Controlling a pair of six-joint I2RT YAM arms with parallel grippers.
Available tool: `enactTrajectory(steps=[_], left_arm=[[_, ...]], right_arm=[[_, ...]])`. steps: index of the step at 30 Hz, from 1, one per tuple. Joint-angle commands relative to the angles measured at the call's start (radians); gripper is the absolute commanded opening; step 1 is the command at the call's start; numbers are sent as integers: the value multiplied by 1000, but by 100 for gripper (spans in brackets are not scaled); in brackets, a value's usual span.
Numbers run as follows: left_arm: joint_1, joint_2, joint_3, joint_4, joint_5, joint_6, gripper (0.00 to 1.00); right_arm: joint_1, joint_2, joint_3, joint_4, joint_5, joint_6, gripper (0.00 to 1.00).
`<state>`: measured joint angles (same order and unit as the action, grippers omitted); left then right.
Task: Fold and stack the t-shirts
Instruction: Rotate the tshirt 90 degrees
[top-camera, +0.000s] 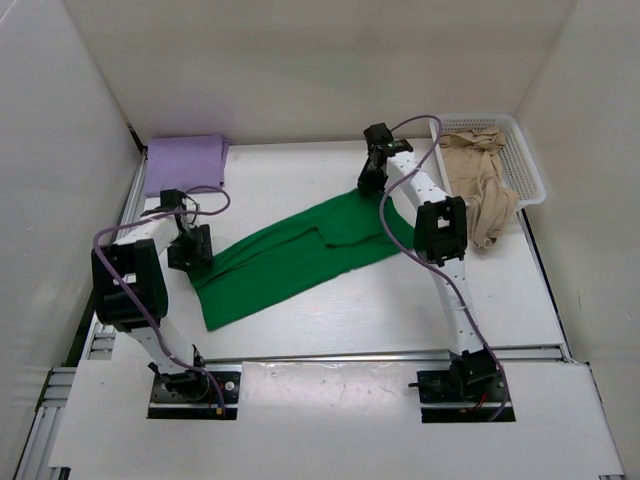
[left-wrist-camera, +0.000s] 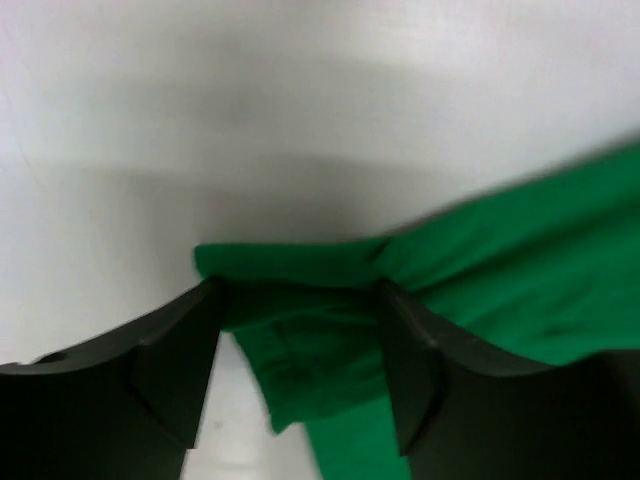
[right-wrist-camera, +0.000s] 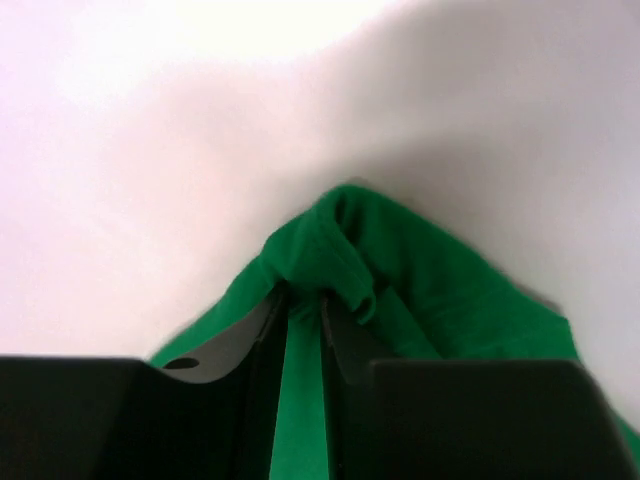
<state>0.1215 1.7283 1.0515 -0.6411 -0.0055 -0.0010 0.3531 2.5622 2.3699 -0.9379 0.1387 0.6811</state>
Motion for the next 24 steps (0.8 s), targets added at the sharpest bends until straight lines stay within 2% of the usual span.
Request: enactTrajectory(steps=[1,2,3,4,5,6,7,8,9,11,13,15,16,17,18,19,20,21,24], left_arm=[[10,-105,-22,-75,90,1,75],[1,-117,-13,-103,138,1,79],[1,-128,-2,-156,159,1,89],[1,-128,11,-172,171,1,91],[1,-128,12,-181,171,1,100],[1,-128,21,-181,171,1,100],[1,-128,21,-181,171,1,100],[13,-128,33,-181,180,1,100],[13,-118,33,-181,180,1,100],[23,-105,63,-181,171,1,100],[23,-95,88,-181,171,1,100],[23,-95,107,-181,171,1,100],[32,-104,125,-181,171,1,100],[32,-119,134,-181,171,1,100],[32,-119,134,-181,180,1,100],[32,-143,151,-181,191,1,100],[32,-144,163,-181,191,1,100],[32,-157,163,-181,202,1,100],[43,-167,163,-181,202,1,100]], right_arm=[[-57,63,105,227,-104,89,25],[-57,29,13,364,-160,154,28],[-68,4,-53,473,-204,166,31],[-68,4,-5,520,-221,166,40],[-56,19,73,534,-235,91,45],[-46,9,174,534,-235,62,51],[-46,-29,160,534,-235,43,62],[-46,-86,100,548,-188,34,66],[-46,-234,-87,562,-159,15,68],[-46,-433,-268,564,-104,-41,70],[-46,-535,-489,519,-10,-41,71],[-46,-649,-627,420,44,19,62],[-46,-680,-761,391,53,53,55],[-46,-727,-829,343,53,93,45],[-46,-750,-892,343,53,171,44],[-46,-772,-1020,343,42,208,44],[-46,-804,-1076,343,42,245,44],[-46,-813,-1122,365,42,279,44],[-46,-813,-1212,379,88,406,53]])
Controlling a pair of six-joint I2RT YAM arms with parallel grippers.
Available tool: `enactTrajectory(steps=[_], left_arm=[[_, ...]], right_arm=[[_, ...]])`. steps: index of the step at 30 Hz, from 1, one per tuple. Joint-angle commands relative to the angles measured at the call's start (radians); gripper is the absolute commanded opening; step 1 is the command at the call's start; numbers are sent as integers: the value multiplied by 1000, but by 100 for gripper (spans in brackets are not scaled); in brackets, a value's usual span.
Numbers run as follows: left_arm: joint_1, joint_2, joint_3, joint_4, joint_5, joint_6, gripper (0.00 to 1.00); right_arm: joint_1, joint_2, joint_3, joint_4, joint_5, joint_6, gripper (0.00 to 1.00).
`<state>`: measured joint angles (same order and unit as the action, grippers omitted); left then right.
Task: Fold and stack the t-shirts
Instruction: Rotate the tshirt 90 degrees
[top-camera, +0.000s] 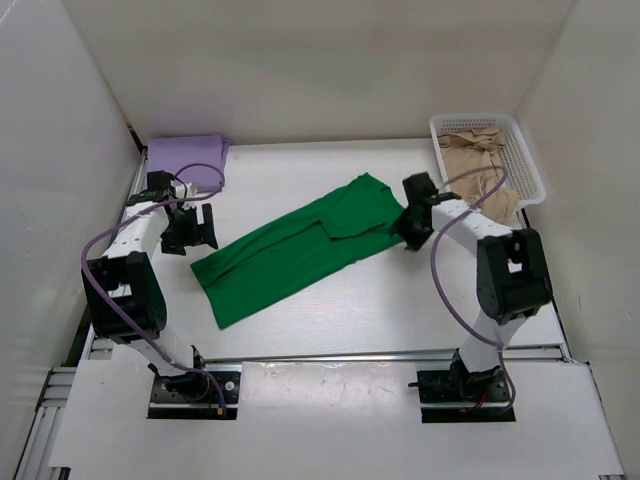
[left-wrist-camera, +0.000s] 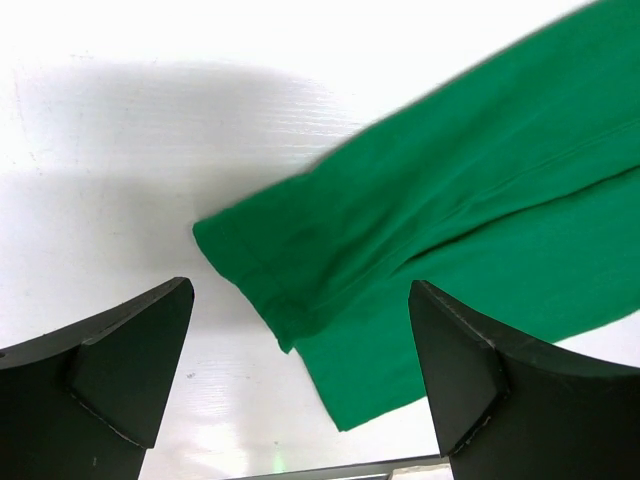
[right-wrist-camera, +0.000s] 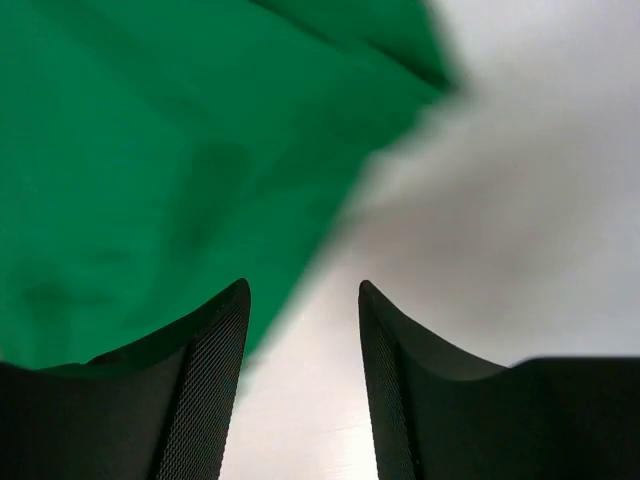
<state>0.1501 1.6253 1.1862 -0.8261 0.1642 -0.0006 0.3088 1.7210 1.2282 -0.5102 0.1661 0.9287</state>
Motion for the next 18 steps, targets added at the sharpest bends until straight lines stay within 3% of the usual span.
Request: enactTrajectory(steps=[1,5,9,11,13,14,16,17,18], left_arm=[[14,-64,29,4,32,1,100],[52,-85,6,4,32,1,100],[94,-108,-17,-5,23,1,100],[109,-108,-27,-16,23,1,100],[121,-117,-27,-16,11,1,100],[131,-117,-27,-16,-3,1,100],[131,-108,-37,-25,-14,1,100],[131,-93,-37,-25,-14,1,100],[121,-67,-46,-25,-14,1,100]], right_arm=[[-2,28,-70,-25,75,188,54],[-2,129,-41,-14,105,226,61],[-20,239,51,-57,72,263,61],[-20,317,105,-97,47,263,54],[-20,395,221,-134,47,254,41],[-20,422,264,-151,47,243,25],[-30,512,431,-151,47,228,8],[-39,553,512,-151,29,198,6],[-39,653,722,-151,9,181,6]])
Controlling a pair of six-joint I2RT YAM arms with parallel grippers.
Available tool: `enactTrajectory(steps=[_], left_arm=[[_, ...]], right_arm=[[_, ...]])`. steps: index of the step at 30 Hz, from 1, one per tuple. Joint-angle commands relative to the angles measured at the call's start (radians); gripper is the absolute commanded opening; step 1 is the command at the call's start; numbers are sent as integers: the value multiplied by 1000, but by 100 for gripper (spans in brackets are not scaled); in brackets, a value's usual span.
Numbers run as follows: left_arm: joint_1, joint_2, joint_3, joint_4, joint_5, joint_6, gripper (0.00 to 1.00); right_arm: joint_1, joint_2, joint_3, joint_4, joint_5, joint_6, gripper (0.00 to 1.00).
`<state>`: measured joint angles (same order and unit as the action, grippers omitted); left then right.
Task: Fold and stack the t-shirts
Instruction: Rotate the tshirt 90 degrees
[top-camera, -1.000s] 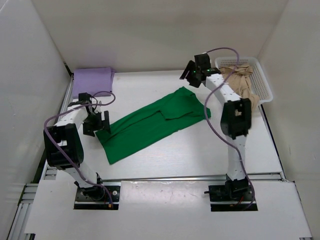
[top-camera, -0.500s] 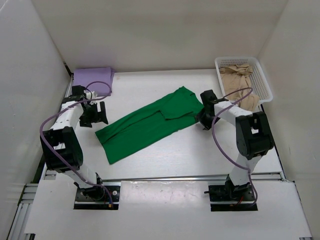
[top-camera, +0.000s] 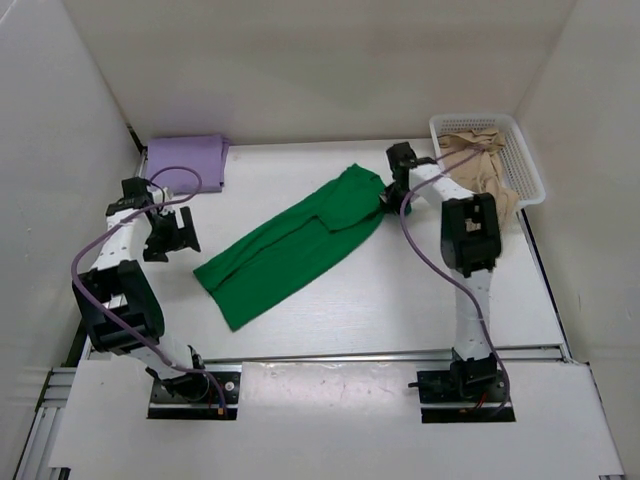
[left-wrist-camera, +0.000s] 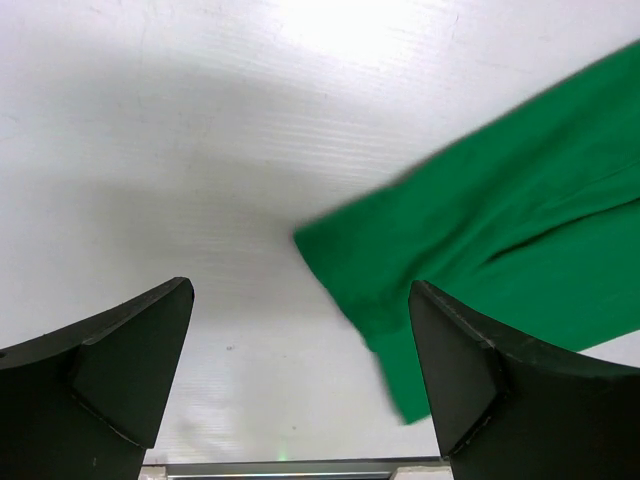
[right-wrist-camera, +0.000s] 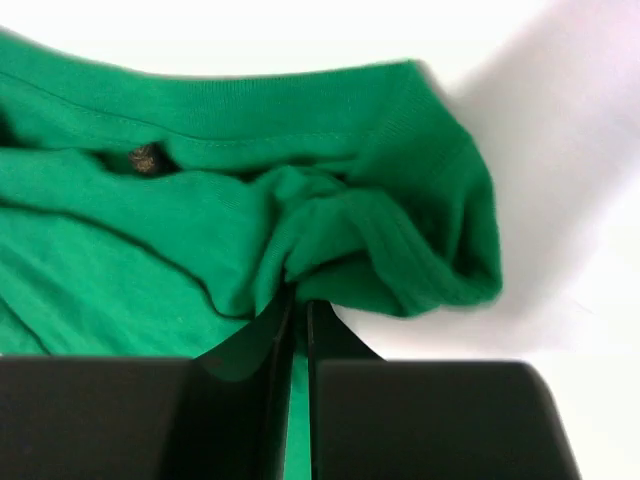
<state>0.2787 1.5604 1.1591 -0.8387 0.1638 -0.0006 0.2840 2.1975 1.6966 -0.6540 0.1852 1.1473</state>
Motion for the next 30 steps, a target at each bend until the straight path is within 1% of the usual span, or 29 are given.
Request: enactTrajectory(steps=[1,2,3,4,5,6,7,8,9,10,11,12,13,14,15,16,17,19,20,21,22,23,24,25,26,27,28,29,30], left_arm=[[-28,15,-19,-13,-14,1,100],[-44,30,-19,-13,-23,1,100],[-59,47,-19,-13,-14,1,100],[-102,79,-10,-22,-3,1,100],[-125,95,-10,-22,8,1,100],[-151,107,-1,-22,25,1,100],[-203,131,-1,-22,34,1,100],[-228,142,11,-22,46,1,100],[-271,151,26,-22,71,1,100],[-288,164,27,-22,71,1,100],[-300,164,36,-22,80,1,100],[-300,164,45,-22,89,1,100],[-312,164,45,-22,89,1,100],[-312,164,45,-22,89,1,100],[-312,147,45,-22,89,1,100],[-312,118,45,-22,89,1,100],[-312,98,34,-22,89,1,100],[-312,55,8,-22,89,1,100],[-312,11,-13,-10,89,1,100],[-312,-12,-22,-10,76,1,100],[-323,-34,-32,-10,42,1,100],[-332,-84,-42,1,13,1,100],[-332,-117,-42,10,-19,1,100],[-341,-153,-42,10,-88,1,100],[-351,-252,-51,33,-121,1,100],[-351,-307,-52,67,-151,1,100],[-367,-351,-52,79,-209,1,100],[-387,-411,-61,79,-230,1,100],[-388,-431,-96,88,-230,1,100]], right_arm=[[-14,233,375,8,-19,-59,6],[-14,293,494,69,-29,-98,6],[-14,403,606,129,-41,-109,8],[-14,447,758,204,-71,-109,13],[-25,477,784,397,-85,-59,26],[-37,502,784,486,-85,-10,35],[-37,502,760,551,-85,30,44],[-52,502,759,588,-85,51,58],[-66,502,759,579,-105,36,63],[-66,478,735,553,-125,10,68],[-77,405,692,495,-147,-26,73],[-77,354,634,467,-170,-105,74],[-77,297,483,446,-217,-148,74],[-77,177,398,430,-246,-187,75],[-77,115,311,419,-281,-249,75],[-77,53,144,404,-315,-274,75],[-57,-67,62,390,-355,-299,77],[-25,-190,-96,356,-355,-368,79],[18,-306,-250,344,-346,-386,79],[41,-361,-320,324,-337,-405,81],[85,-452,-380,314,-304,-419,82],[105,-497,-494,313,-294,-419,82],[124,-540,-552,313,-294,-428,82],[159,-621,-602,313,-294,-428,82],[181,-666,-688,304,-294,-445,82],[210,-708,-721,295,-212,-469,82],[309,-785,-738,237,-111,-527,82],[372,-812,-747,194,22,-544,83],[432,-824,-747,145,149,-544,87]])
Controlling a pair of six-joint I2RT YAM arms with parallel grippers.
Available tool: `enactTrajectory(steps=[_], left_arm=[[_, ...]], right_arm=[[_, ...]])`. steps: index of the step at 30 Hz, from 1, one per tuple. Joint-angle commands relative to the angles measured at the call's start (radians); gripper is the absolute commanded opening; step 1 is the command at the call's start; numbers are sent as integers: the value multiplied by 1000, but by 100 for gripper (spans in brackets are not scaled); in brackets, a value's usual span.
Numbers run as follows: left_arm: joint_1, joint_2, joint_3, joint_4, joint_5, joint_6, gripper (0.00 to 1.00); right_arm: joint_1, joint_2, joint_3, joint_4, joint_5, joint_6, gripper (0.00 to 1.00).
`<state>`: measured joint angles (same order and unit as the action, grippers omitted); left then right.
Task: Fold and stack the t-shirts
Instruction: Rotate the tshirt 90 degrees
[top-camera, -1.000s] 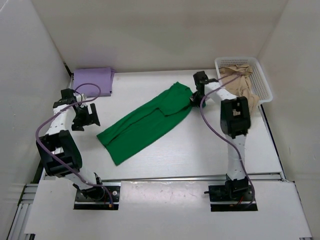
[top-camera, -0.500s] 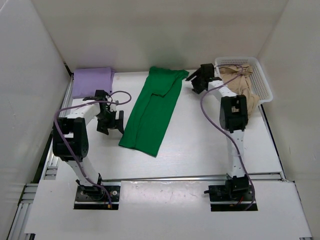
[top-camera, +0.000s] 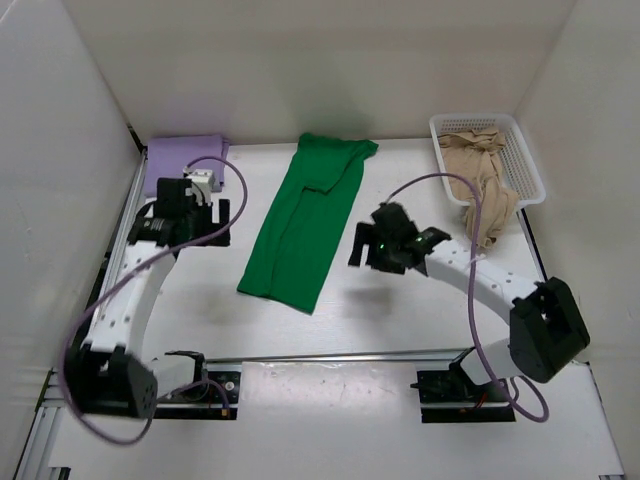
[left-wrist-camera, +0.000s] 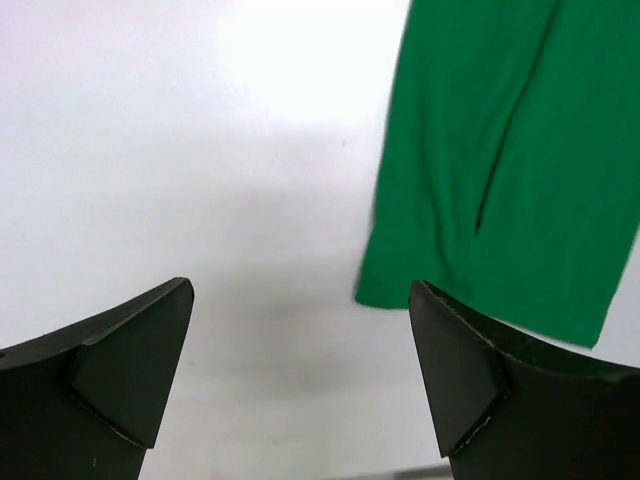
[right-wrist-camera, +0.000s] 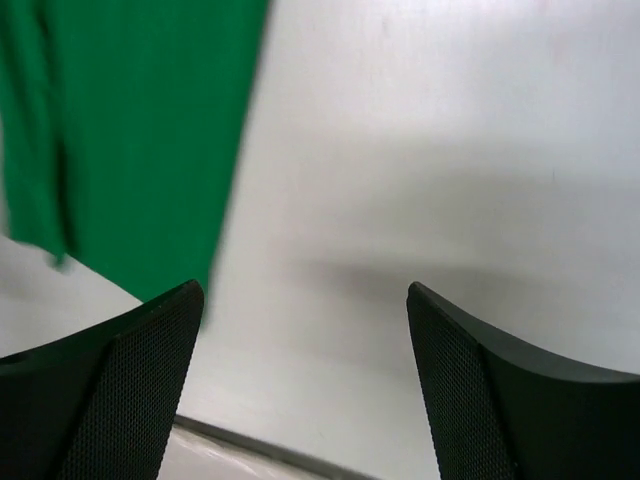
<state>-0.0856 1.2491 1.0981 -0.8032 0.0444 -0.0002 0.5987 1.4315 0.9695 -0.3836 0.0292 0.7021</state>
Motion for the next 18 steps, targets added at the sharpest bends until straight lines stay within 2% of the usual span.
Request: enactTrajectory(steps=[1,3,4,5,6,7,9,13,15,18], left_arm=[[-23,-129,-64,53,-69,0,100],[-34,-104,-147,32,15,0,100],[-34,-74,-156,-9,70,0,100],[-43,-39,-156,-22,184,0,100],[-43,42,-156,-22,225,0,100],[-43,83,-156,-22,259,0,98],[-43,183,-156,2,308,0,93],[-34,225,-156,47,330,0,87],[-34,234,-156,47,319,0,82],[-34,253,-168,47,278,0,82]], right_arm=[[180,-59,-20,-194,366,-58,91],[181,-59,-75,-170,199,3,88],[171,-89,-116,-44,110,49,84],[171,-98,-161,30,33,156,82],[171,-98,-226,82,-53,231,81],[180,-88,-248,154,-83,366,80],[208,-44,-276,231,-133,433,78],[266,88,-195,264,-143,461,69],[285,171,-140,264,-143,461,69],[309,260,-66,264,-170,510,65]])
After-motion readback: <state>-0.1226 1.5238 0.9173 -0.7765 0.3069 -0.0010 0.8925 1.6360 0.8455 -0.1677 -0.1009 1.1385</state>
